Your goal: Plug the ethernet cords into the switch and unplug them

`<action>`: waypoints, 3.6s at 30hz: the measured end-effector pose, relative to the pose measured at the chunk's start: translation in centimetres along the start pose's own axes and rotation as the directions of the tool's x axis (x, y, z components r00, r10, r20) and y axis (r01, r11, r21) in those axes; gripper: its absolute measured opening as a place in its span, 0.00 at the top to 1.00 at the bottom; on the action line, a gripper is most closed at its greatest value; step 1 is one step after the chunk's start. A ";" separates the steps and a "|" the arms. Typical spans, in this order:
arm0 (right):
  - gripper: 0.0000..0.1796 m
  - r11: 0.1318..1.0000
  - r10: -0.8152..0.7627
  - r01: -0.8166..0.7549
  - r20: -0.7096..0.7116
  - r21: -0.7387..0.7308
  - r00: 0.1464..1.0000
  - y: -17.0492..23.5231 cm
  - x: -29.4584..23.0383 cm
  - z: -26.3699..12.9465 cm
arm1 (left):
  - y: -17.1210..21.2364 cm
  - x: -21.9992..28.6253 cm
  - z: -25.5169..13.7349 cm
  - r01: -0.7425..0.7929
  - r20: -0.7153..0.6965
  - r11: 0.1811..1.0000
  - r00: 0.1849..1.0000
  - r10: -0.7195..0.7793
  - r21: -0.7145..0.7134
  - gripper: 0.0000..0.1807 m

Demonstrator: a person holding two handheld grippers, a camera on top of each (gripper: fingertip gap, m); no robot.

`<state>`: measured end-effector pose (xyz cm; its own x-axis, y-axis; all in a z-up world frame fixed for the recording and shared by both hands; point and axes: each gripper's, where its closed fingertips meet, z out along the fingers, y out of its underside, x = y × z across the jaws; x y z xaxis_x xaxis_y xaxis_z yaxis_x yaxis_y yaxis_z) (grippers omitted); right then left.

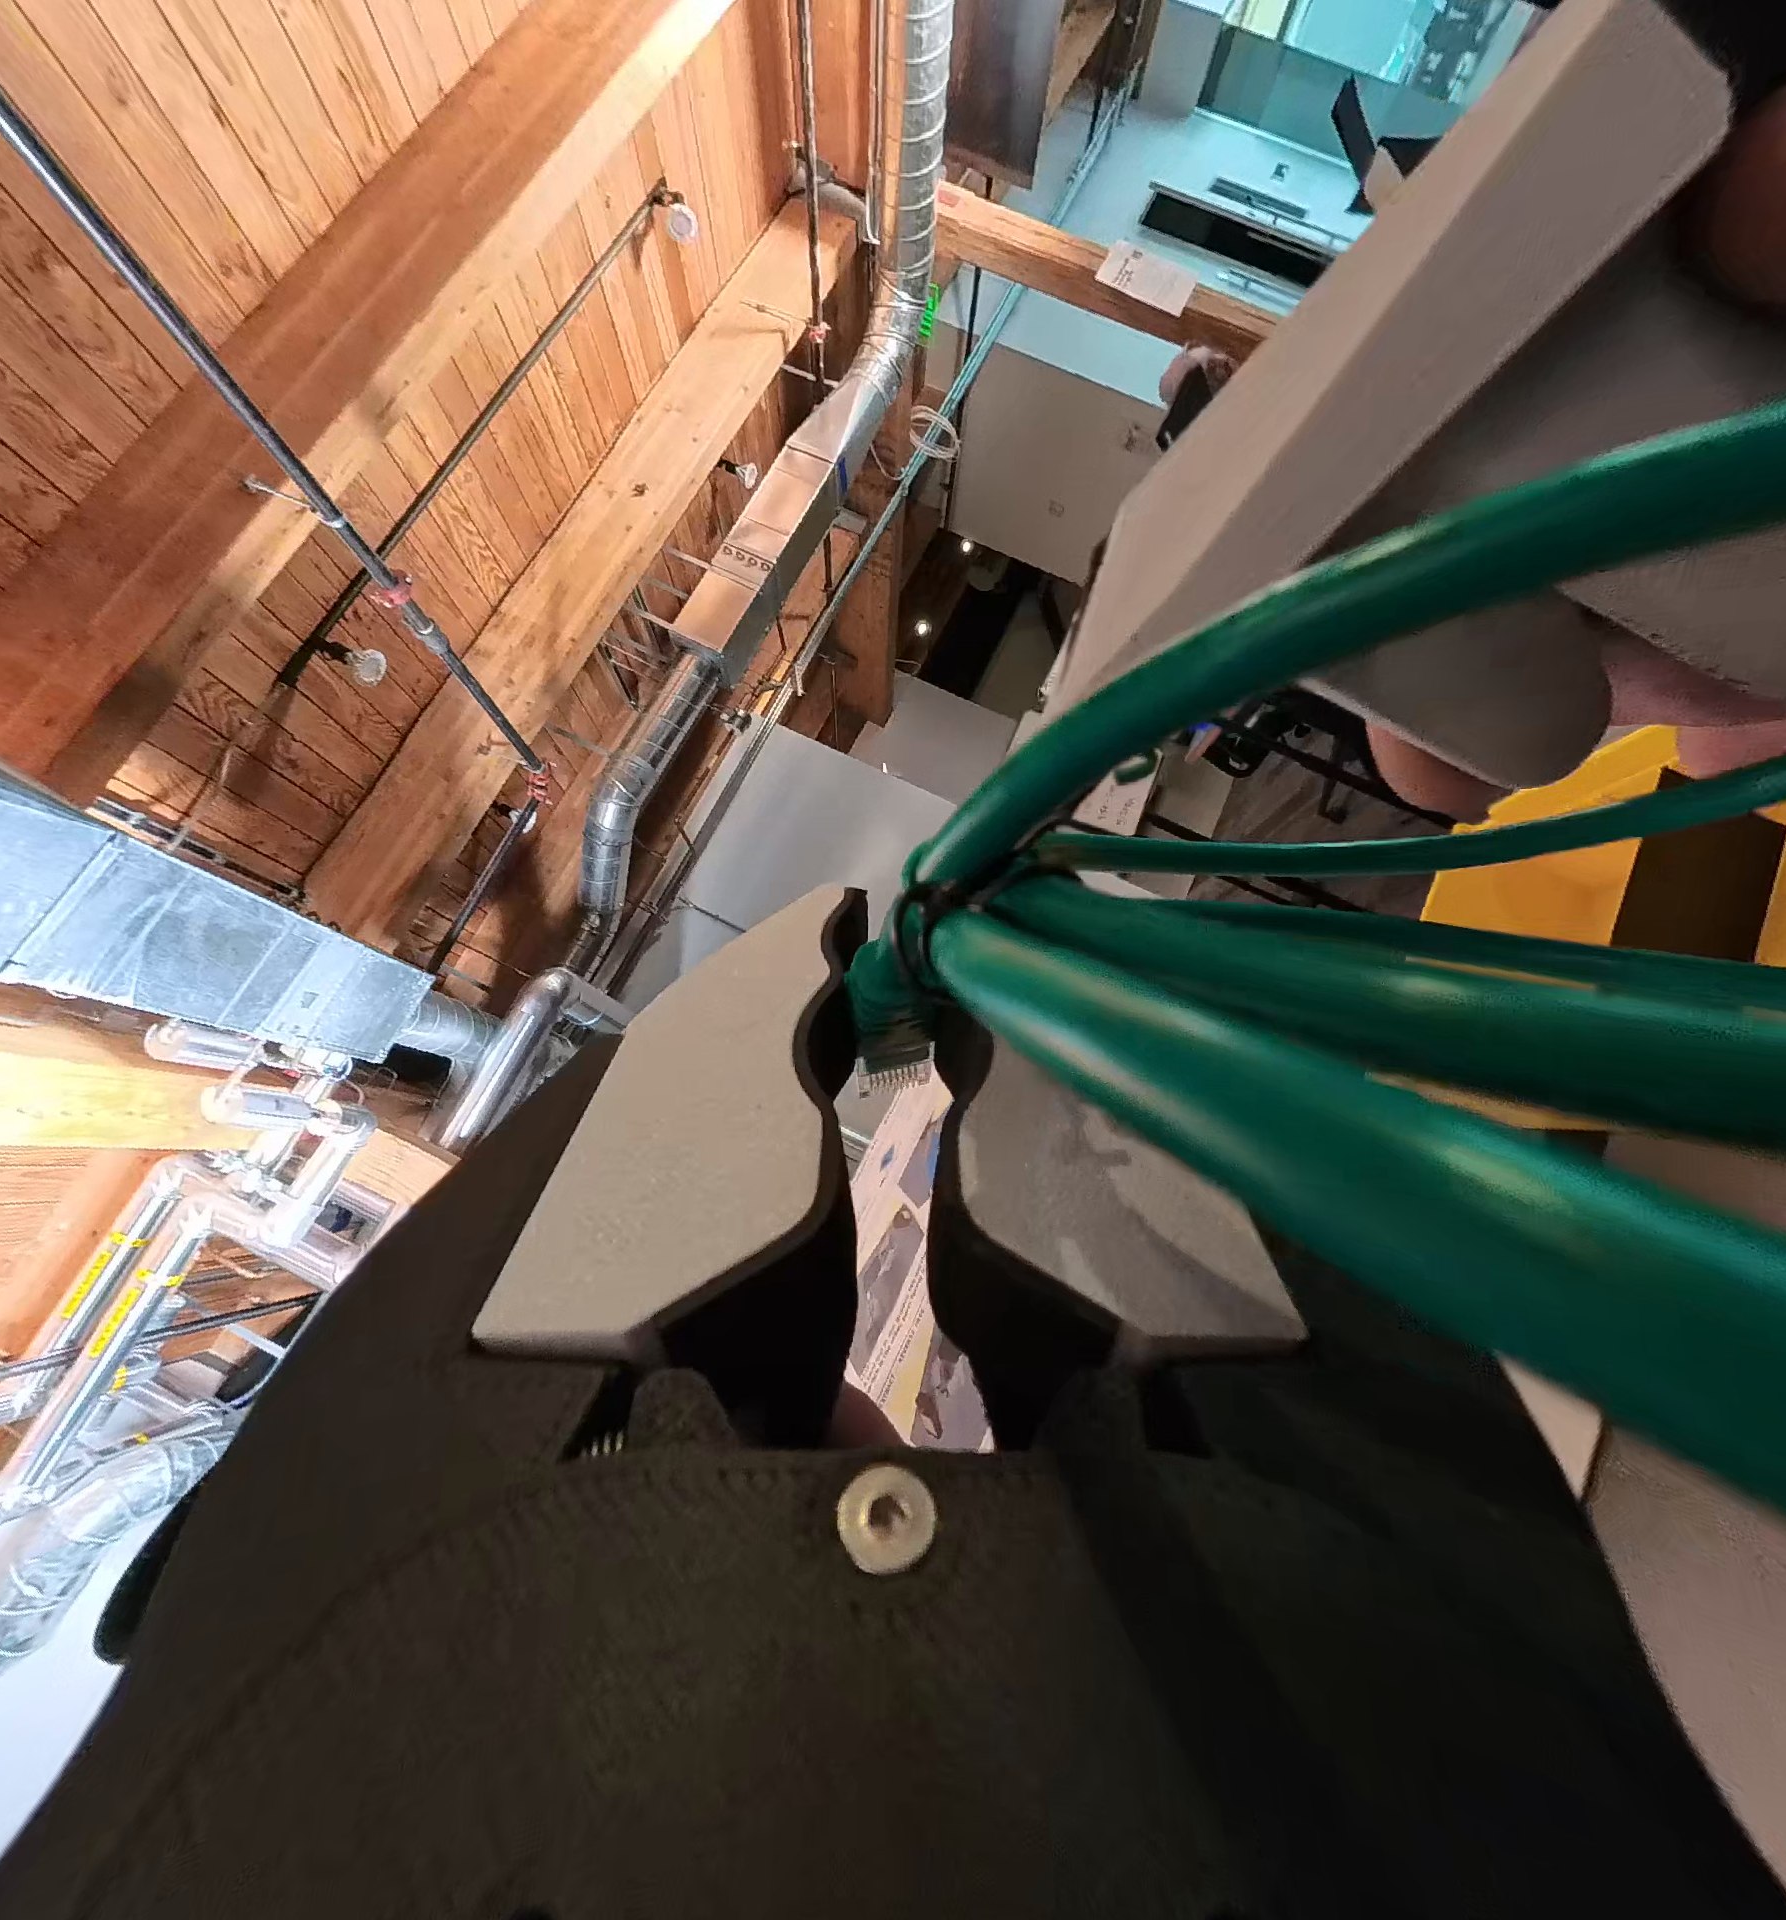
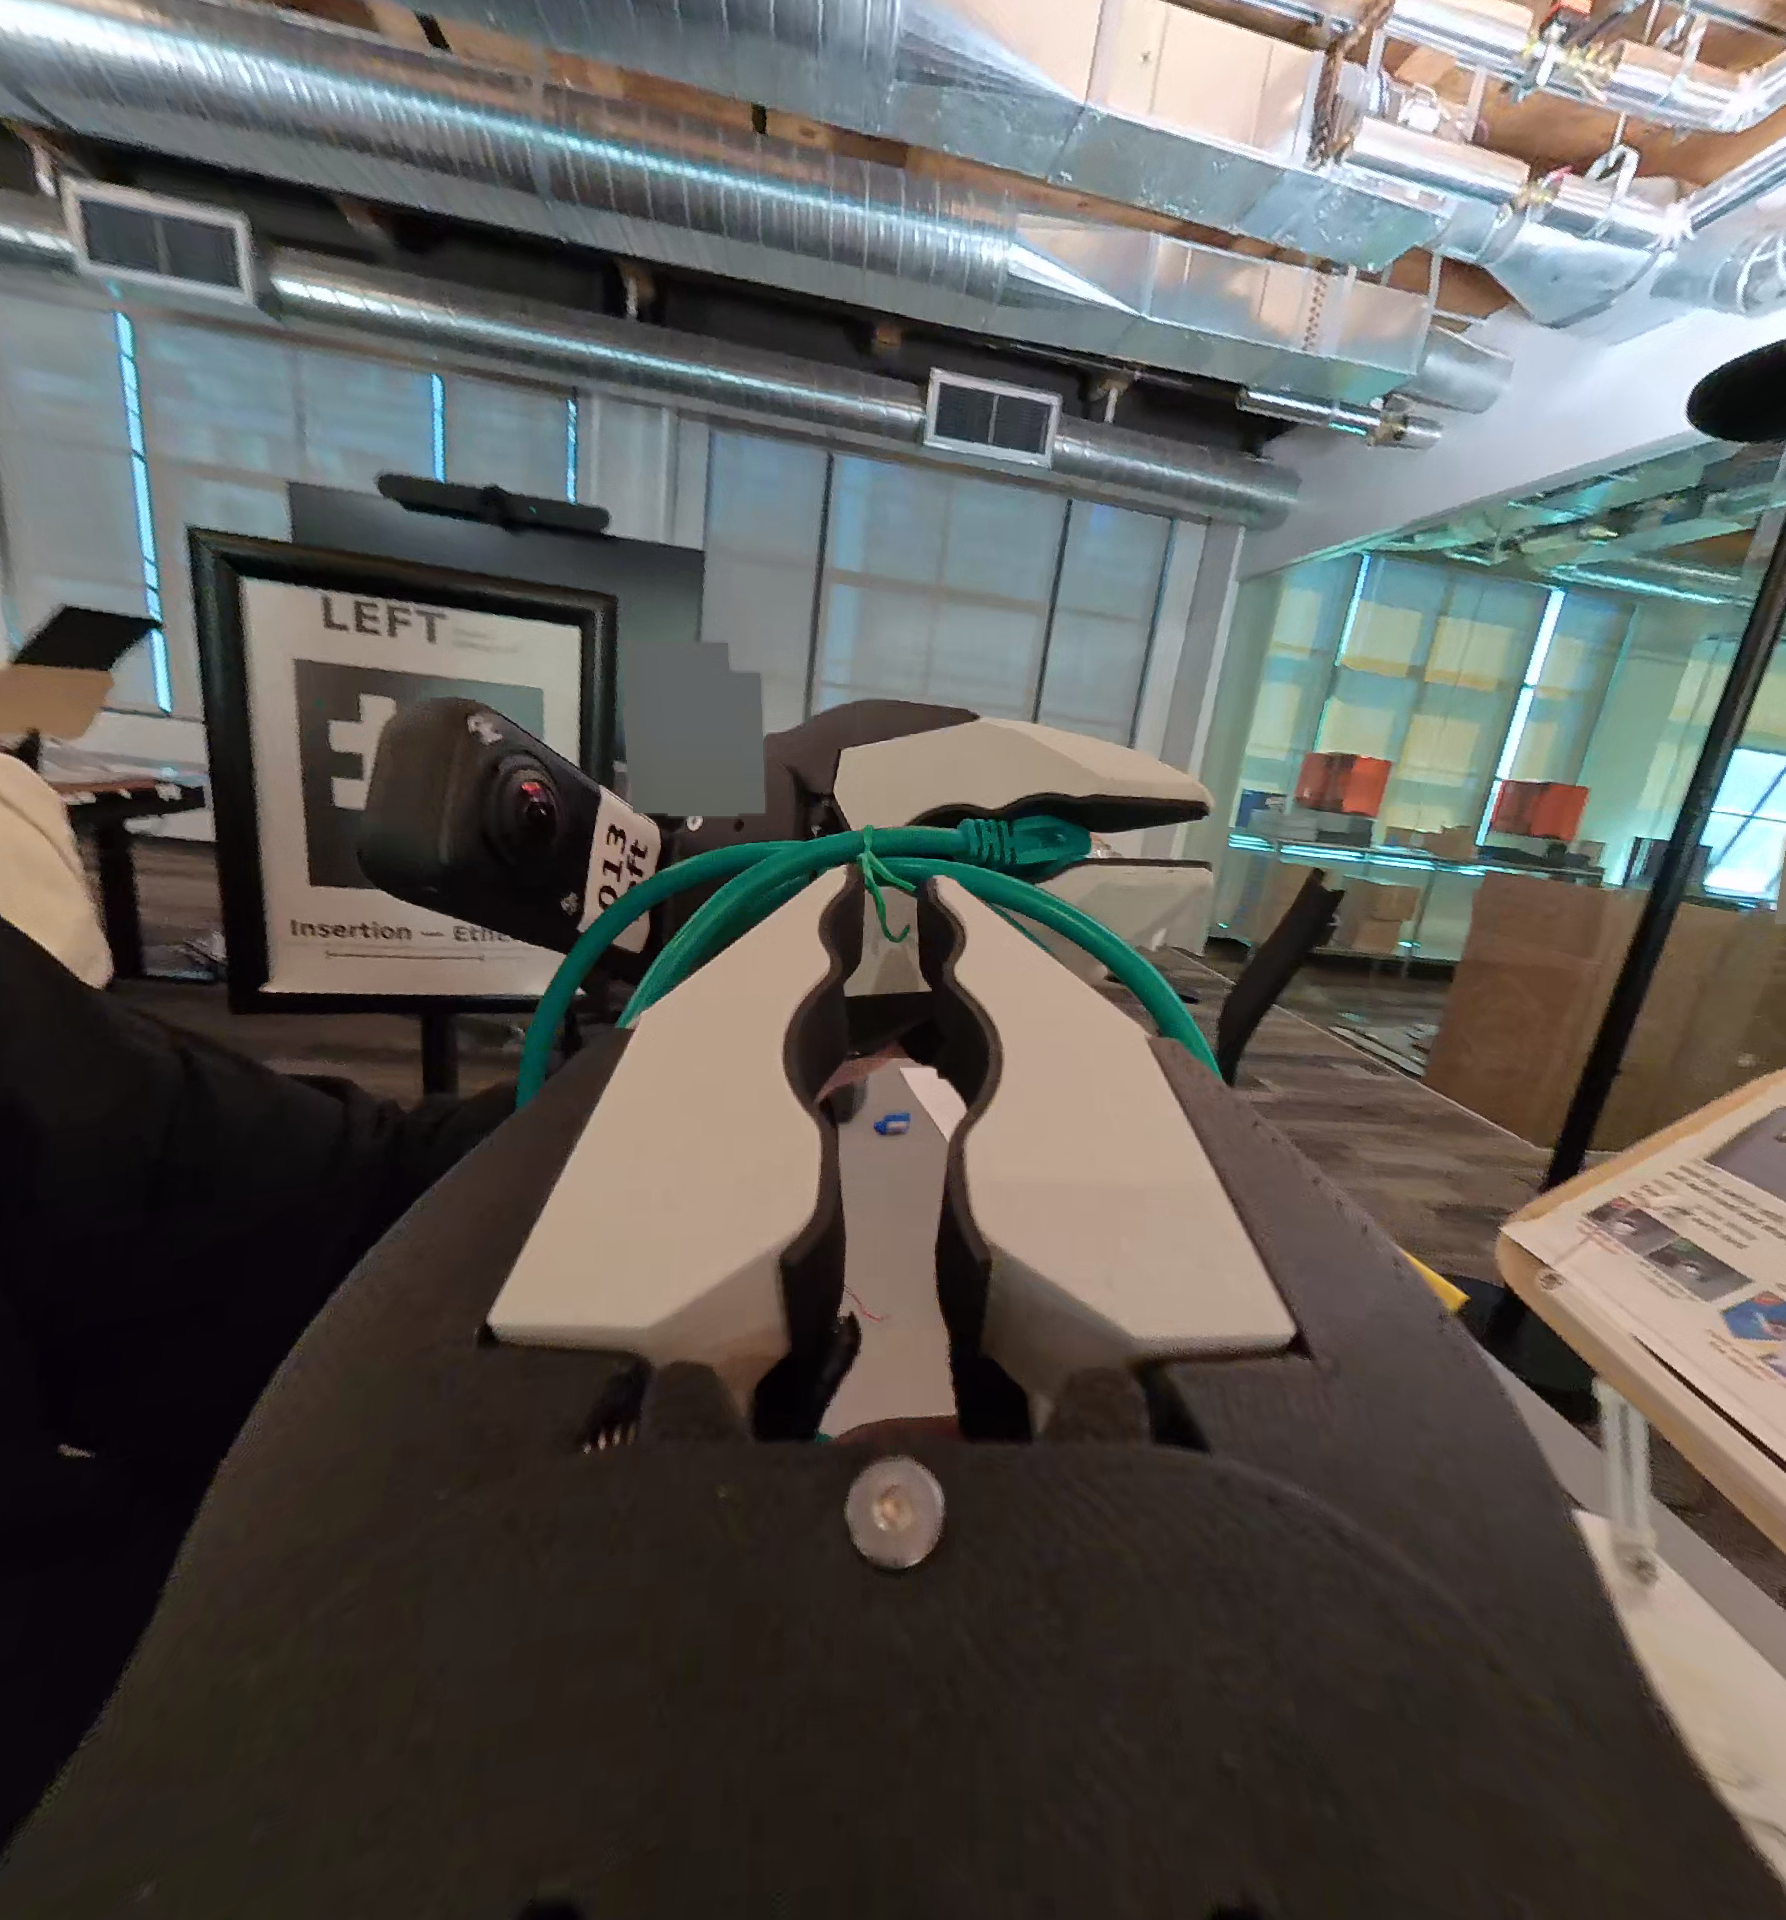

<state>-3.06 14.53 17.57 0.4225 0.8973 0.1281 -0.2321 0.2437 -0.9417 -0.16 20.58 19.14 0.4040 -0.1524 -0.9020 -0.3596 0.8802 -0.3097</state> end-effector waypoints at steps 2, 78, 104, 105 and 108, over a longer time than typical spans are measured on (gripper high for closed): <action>0.96 1.000 0.026 -0.027 0.022 0.008 0.999 0.0 -0.1 -0.1 | 0.0 0.0 0.0 0.001 -0.001 1.000 1.000 -0.001 0.001 0.95; 0.98 0.848 -0.503 0.479 -0.062 -0.229 0.862 1.0 -0.6 -0.9 | -1.5 0.9 1.1 0.056 -0.048 0.998 0.997 -0.056 0.002 0.95; 1.00 0.648 -0.710 0.663 0.018 -0.376 0.704 1.3 -2.1 -2.0 | -2.4 0.5 1.4 -0.030 -0.030 0.999 0.999 0.029 -0.037 0.95; 1.00 0.650 -0.701 0.652 0.023 -0.391 0.712 1.6 -1.9 -2.0 | -2.5 0.5 1.4 -0.068 -0.016 0.997 0.998 0.067 -0.044 0.95; 1.00 0.655 -0.692 0.635 0.014 -0.410 0.722 1.9 -1.6 -1.9 | -2.9 0.8 1.5 -0.032 -0.025 0.999 0.999 0.031 -0.030 0.95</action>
<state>-2.52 12.90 15.04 0.4536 0.4844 0.7481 0.4756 0.5783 -0.6628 2.51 18.59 19.77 0.3714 -0.1358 -0.9185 -0.3978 0.8706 -0.2895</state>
